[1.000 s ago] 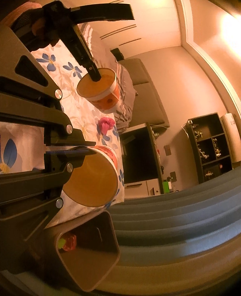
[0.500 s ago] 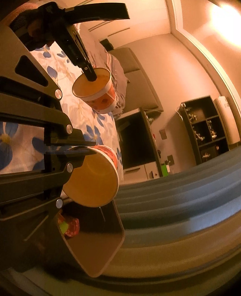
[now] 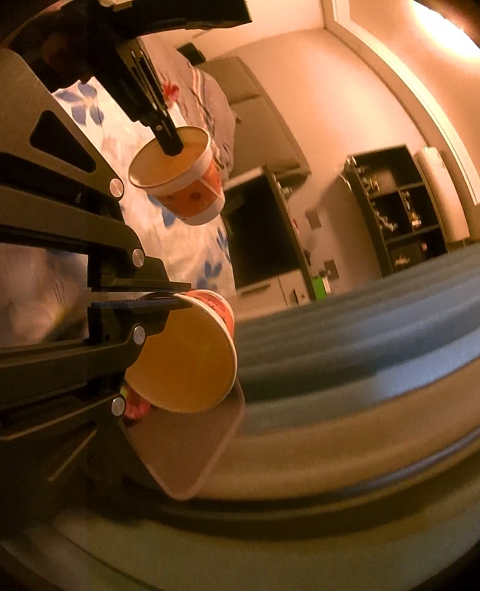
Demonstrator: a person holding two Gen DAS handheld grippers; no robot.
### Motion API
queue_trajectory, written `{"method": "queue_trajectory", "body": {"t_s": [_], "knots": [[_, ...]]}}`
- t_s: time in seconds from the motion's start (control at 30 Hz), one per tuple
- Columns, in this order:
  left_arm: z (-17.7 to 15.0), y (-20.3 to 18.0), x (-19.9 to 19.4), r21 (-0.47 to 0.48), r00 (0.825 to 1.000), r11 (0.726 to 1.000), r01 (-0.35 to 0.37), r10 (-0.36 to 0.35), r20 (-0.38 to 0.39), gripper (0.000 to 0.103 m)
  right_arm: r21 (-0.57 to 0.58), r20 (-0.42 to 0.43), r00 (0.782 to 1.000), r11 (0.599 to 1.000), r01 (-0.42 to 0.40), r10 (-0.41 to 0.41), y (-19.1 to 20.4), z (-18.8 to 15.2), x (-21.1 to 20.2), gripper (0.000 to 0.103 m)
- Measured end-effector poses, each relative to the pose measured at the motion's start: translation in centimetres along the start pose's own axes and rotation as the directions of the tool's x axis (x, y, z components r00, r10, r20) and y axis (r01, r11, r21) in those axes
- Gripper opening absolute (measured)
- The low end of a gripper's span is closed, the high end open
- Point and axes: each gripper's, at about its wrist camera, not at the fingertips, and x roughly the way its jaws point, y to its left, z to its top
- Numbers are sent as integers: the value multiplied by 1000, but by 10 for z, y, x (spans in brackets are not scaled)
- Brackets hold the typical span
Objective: Collect trash
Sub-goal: 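Lift both paper cups and carry them over the brown bin, then lower both cups into the bin and open both tools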
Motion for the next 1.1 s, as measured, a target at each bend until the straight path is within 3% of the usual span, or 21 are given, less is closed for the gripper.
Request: {"method": "queue_trajectory", "body": {"t_s": [0.37, 1.1], "knots": [[11, -47, 65, 24, 991, 991, 128, -127, -37, 2, 0, -19, 996, 997, 83, -83, -31, 7, 24, 4], [-3, -69, 124, 16, 973, 983, 185, -181, -143, 2, -27, -122, 984, 991, 128, -130, -55, -7, 61, 4]]}}
